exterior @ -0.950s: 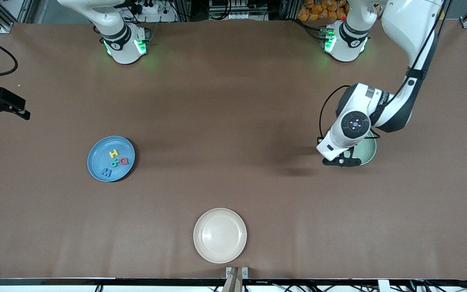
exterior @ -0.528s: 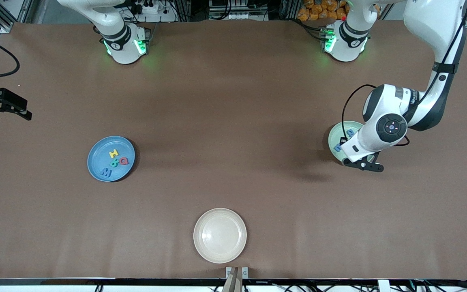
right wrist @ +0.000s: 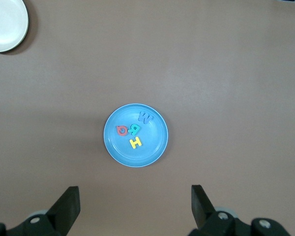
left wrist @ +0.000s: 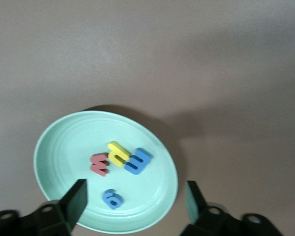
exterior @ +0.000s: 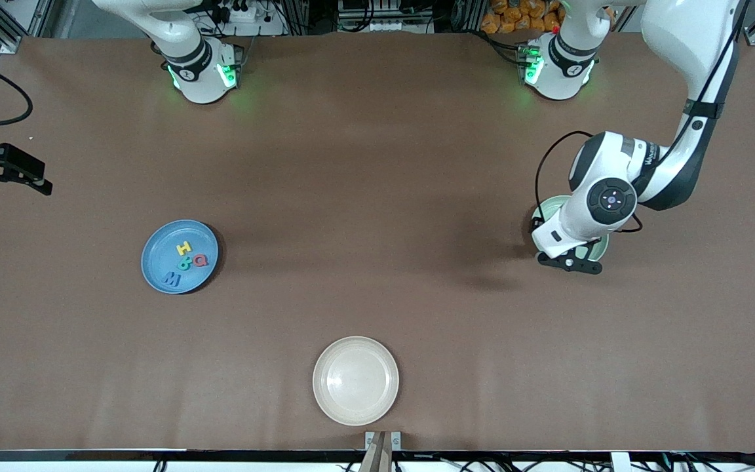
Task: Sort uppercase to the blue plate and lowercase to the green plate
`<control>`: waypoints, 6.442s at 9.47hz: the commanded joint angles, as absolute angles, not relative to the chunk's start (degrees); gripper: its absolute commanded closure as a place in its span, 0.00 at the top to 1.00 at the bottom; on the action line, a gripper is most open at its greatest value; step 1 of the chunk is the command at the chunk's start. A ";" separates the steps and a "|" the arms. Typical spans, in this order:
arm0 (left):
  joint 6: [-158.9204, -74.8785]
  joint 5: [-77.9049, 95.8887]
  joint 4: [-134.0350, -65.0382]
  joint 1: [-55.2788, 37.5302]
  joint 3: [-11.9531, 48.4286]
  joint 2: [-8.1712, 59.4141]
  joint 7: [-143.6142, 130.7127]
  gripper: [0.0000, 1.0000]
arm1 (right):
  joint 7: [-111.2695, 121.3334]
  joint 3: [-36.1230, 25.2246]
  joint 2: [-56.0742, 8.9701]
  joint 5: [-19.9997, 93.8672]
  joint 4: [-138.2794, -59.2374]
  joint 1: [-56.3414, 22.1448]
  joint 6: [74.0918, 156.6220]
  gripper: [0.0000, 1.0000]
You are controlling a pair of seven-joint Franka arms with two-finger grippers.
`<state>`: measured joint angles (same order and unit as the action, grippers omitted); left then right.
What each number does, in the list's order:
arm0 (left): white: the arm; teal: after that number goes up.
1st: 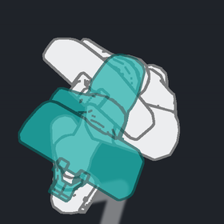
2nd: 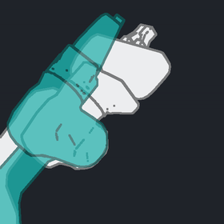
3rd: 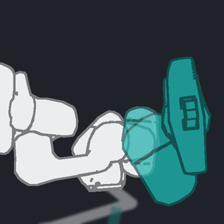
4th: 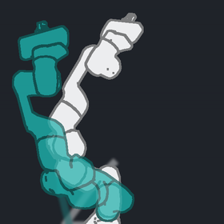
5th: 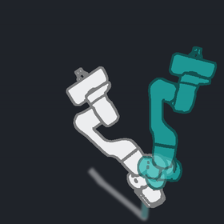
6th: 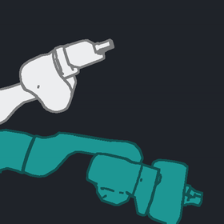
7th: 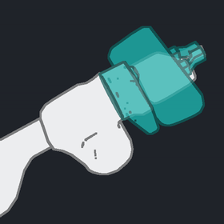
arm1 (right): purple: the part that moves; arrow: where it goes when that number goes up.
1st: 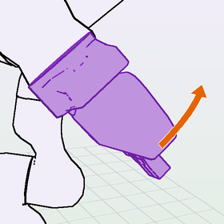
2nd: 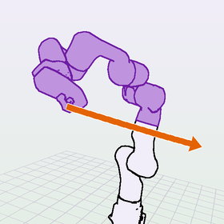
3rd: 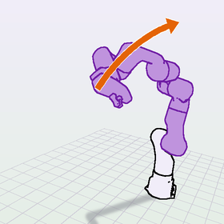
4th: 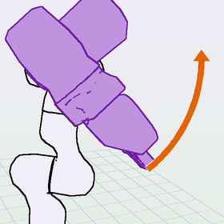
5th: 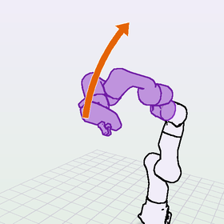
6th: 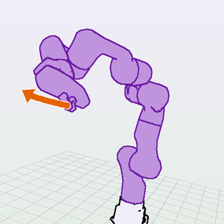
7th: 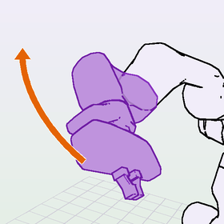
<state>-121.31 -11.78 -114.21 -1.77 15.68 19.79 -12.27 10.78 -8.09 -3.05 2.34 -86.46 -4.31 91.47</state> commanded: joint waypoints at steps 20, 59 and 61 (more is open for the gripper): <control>-104.08 -4.91 -95.73 6.33 14.76 5.45 -13.80 1.00 | 10.90 -8.17 -3.43 3.43 -85.43 -4.22 93.07 1.00; -103.18 1.93 -93.61 -2.98 3.25 3.78 -6.24 1.00 | 4.57 -8.35 -5.27 3.43 -80.33 -3.87 87.19 1.00; -102.14 2.37 -93.86 -2.73 3.86 2.56 -7.03 1.00 | 4.57 -8.26 -5.36 3.25 -80.25 -4.30 87.36 1.00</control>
<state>-103.29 0.87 -94.46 -2.73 3.69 3.38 -7.15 4.96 -8.54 -5.43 3.55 -80.85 -4.19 88.01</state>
